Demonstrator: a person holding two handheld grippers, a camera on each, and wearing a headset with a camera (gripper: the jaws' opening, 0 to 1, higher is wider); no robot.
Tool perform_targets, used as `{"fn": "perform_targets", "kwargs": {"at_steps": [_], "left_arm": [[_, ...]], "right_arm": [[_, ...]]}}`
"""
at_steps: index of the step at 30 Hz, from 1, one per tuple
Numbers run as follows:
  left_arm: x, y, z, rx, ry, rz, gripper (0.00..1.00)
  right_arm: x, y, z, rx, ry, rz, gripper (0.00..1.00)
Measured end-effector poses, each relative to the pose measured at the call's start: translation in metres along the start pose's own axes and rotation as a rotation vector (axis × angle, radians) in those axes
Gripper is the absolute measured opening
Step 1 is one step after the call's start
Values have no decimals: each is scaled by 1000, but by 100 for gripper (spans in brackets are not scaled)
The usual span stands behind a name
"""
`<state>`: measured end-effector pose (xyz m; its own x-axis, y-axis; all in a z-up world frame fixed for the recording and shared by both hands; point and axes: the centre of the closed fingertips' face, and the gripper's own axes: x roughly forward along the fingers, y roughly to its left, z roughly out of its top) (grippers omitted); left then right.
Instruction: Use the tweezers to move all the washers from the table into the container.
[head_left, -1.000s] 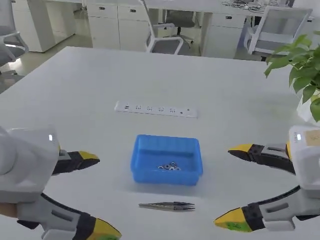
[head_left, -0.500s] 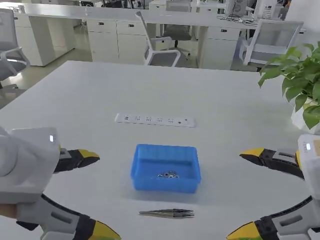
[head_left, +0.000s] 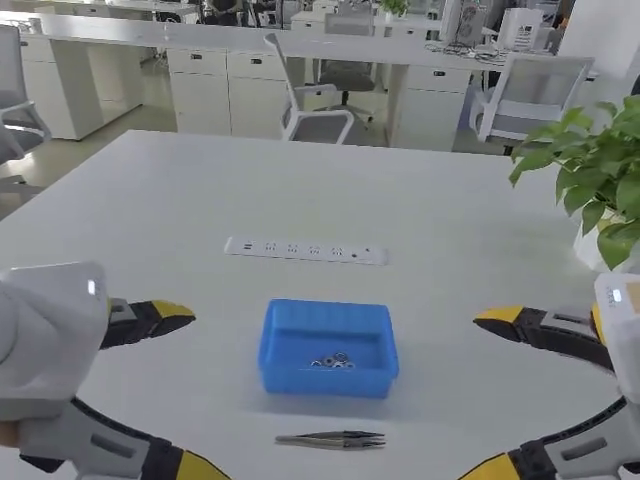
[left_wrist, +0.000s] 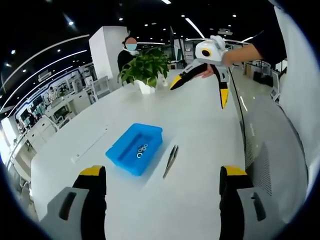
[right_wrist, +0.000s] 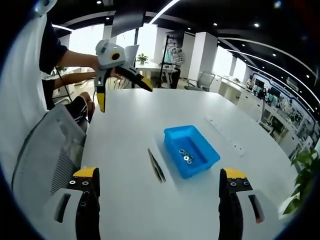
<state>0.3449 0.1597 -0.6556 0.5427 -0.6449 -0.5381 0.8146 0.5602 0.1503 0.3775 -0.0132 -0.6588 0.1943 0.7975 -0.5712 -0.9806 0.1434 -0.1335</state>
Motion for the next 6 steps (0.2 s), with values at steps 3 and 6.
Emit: {"fn": "perform_targets", "kwargs": {"at_steps": [3, 6], "left_arm": [[2, 2, 2, -6, -3, 9, 99], [6, 1, 5, -14, -14, 18, 99]], "right_arm": [[0, 4, -1, -6, 6, 10, 100], [-1, 5, -3, -12, 17, 7, 100]]}}
